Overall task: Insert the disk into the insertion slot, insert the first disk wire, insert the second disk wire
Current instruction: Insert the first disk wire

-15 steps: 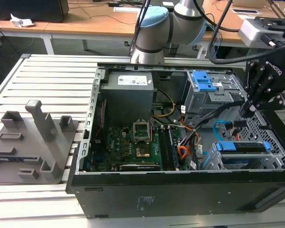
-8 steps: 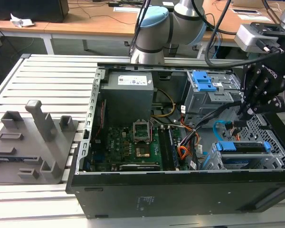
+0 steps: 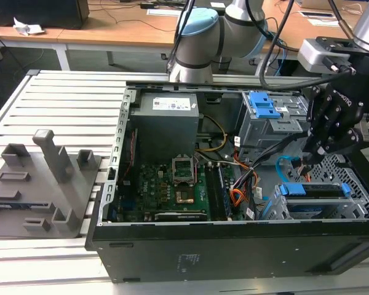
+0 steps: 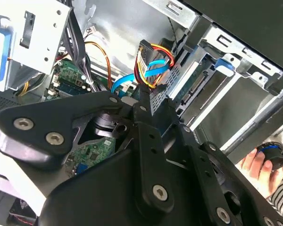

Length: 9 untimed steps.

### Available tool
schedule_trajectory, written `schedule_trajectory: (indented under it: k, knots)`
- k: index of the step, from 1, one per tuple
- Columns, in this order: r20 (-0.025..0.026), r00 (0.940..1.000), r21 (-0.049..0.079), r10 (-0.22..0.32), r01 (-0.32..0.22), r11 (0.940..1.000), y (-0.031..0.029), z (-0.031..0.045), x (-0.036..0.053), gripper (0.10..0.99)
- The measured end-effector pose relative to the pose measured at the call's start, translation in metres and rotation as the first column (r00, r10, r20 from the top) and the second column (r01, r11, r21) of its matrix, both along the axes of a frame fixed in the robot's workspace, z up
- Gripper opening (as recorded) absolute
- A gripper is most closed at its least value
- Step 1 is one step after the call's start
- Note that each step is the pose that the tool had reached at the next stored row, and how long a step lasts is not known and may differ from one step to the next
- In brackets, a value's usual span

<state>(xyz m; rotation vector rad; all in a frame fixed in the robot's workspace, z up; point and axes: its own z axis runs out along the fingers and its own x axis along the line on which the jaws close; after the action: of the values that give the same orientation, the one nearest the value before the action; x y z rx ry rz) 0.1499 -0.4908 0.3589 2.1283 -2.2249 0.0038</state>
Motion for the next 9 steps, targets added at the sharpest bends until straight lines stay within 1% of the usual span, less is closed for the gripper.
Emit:
schedule_trajectory:
  k: [2,3,7,8,9]
  knots:
    - [0.0,1.0,-0.003,-0.005,0.005,1.0,0.0011,-0.0064,-0.0001,0.302]
    - [0.0,1.0,-0.004,-0.005,0.005,1.0,0.0011,-0.0081,-0.0001,0.302]
    - [0.0,1.0,-0.005,-0.005,0.005,1.0,0.0011,-0.0081,0.0,0.302]
    - [0.0,1.0,-0.005,-0.005,0.005,1.0,0.0011,-0.0082,0.0,0.286]
    - [0.0,1.0,-0.005,-0.005,0.005,1.0,0.0011,-0.0082,-0.0001,0.22]
